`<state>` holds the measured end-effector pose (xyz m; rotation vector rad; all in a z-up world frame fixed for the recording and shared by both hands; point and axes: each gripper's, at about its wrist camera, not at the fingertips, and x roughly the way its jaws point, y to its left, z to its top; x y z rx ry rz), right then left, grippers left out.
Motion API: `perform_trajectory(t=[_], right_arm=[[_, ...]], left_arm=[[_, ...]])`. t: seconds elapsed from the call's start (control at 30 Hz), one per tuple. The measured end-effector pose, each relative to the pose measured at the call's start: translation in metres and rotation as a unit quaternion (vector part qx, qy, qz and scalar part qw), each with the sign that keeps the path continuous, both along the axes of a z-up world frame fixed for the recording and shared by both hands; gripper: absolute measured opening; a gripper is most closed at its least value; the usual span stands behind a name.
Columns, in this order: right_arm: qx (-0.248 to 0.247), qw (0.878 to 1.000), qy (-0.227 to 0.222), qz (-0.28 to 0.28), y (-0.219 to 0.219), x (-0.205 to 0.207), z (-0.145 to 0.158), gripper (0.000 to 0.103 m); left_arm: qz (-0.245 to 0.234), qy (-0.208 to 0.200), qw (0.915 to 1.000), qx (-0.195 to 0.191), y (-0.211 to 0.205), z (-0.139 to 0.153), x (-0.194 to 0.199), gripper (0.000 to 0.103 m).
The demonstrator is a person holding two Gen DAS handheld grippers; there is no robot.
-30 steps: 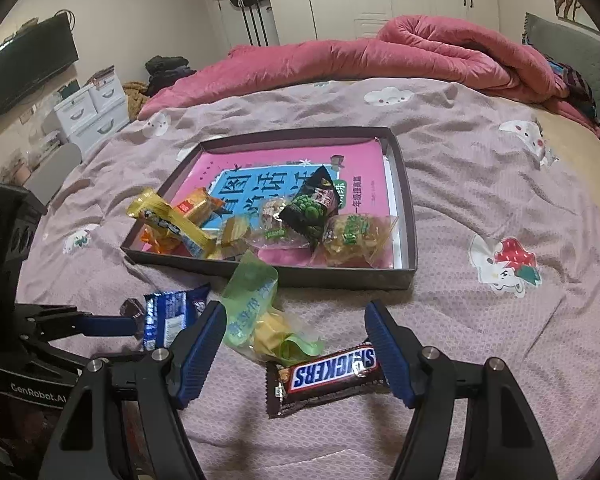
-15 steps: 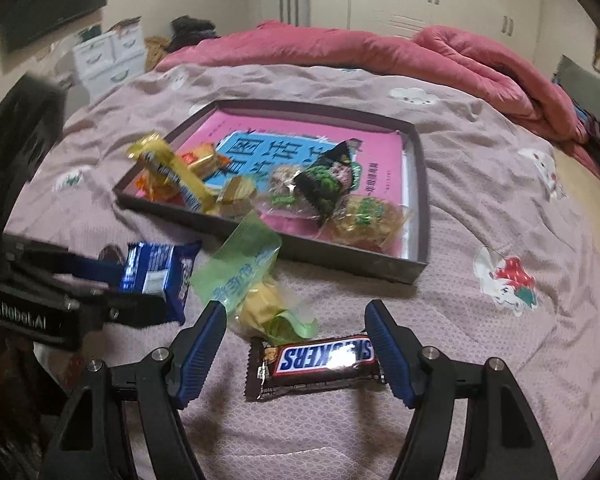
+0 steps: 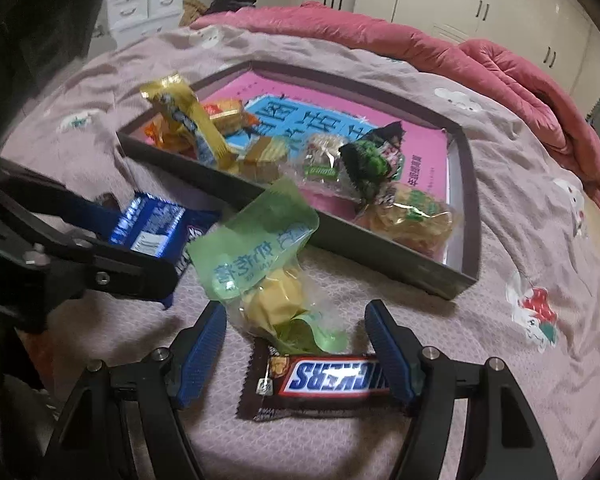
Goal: Organize snacks
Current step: 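Grasp the blue biscuit pack with the left gripper while the right grasps the green pea bag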
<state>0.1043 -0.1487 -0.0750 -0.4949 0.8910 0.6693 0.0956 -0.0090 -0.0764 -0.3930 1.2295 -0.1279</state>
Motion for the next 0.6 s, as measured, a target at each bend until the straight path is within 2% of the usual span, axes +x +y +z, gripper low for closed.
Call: perform_trajectory(t=[0.17,0.23,0.3,0.33,0.5,0.6], right_arm=[[0.007,1.000,-0.004,0.014,0.003,0.005,-0.005,0.070],[0.016,1.000,0.004,0.019,0.004,0.009,-0.008,0.063],[0.028,0.999,0.007,0.028,0.006,0.009,-0.009,0.043],[0.030,0.999,0.005,0.031,0.008,0.009,-0.009,0.039],[0.034,0.999,-0.001,0.026,0.006,0.005,-0.005,0.032],[0.045,0.999,-0.009,0.013,-0.004,0.002,0.005,0.032]], left_arm=[[-0.001,-0.001,1.0000,0.002,-0.001,-0.001,0.000,0.076],[-0.001,-0.001,1.0000,0.002,-0.001,-0.002,0.000,0.076],[-0.002,-0.002,1.0000,0.003,-0.002,-0.002,0.001,0.076],[-0.002,-0.002,1.0000,0.003,-0.002,-0.002,0.001,0.076],[-0.001,-0.003,1.0000,0.007,-0.004,-0.003,0.001,0.076],[0.006,-0.005,0.9999,0.011,-0.006,-0.003,0.001,0.076]])
